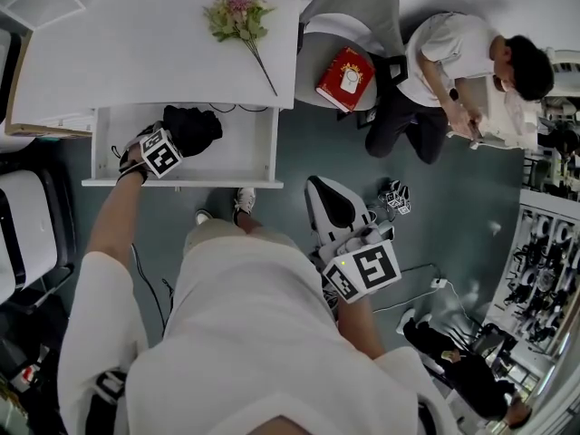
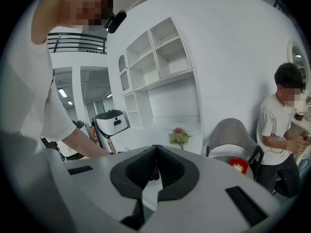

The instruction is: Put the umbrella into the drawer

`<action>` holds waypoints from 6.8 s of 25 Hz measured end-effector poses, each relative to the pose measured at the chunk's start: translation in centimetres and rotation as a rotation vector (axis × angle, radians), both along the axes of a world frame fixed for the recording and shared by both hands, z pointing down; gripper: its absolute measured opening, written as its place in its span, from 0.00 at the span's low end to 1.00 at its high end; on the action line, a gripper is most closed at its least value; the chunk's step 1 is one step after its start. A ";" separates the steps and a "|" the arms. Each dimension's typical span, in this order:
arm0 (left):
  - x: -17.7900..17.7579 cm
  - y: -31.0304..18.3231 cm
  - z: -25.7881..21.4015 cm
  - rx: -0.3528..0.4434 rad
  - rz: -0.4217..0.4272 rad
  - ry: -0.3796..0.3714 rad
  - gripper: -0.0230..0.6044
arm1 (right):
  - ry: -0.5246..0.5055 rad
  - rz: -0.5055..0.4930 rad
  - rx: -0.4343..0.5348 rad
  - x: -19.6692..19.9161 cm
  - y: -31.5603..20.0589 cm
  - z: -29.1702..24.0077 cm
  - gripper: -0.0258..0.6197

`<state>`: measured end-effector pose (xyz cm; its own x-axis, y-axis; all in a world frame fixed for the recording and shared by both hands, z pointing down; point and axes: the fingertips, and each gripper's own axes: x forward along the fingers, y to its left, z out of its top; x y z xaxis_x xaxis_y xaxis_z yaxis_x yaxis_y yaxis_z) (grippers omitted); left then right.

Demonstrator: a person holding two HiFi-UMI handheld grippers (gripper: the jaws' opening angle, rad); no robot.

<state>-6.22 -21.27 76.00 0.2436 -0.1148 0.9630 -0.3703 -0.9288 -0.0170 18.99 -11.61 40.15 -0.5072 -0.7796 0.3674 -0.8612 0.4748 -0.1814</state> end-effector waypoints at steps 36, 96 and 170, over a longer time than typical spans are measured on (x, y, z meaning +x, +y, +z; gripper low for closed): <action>0.1 -1.4 5.9 -0.145 -0.072 -0.078 0.55 | -0.001 -0.076 -0.139 -2.8 -2.8 3.9 0.04; -20.3 14.4 -44.1 0.932 -0.921 0.948 0.06 | -0.070 -0.159 0.253 -16.1 2.7 -7.0 0.04; -17.4 18.4 -51.3 1.153 -1.002 0.970 0.06 | -0.134 -0.070 0.302 -6.2 -4.2 -10.1 0.04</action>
<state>-23.66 -2.90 24.65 0.0361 -0.9916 -0.1245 -0.9917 -0.0509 0.1180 12.82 -15.78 30.06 -0.5916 -0.8046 0.0512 -0.8025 0.5816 -0.1331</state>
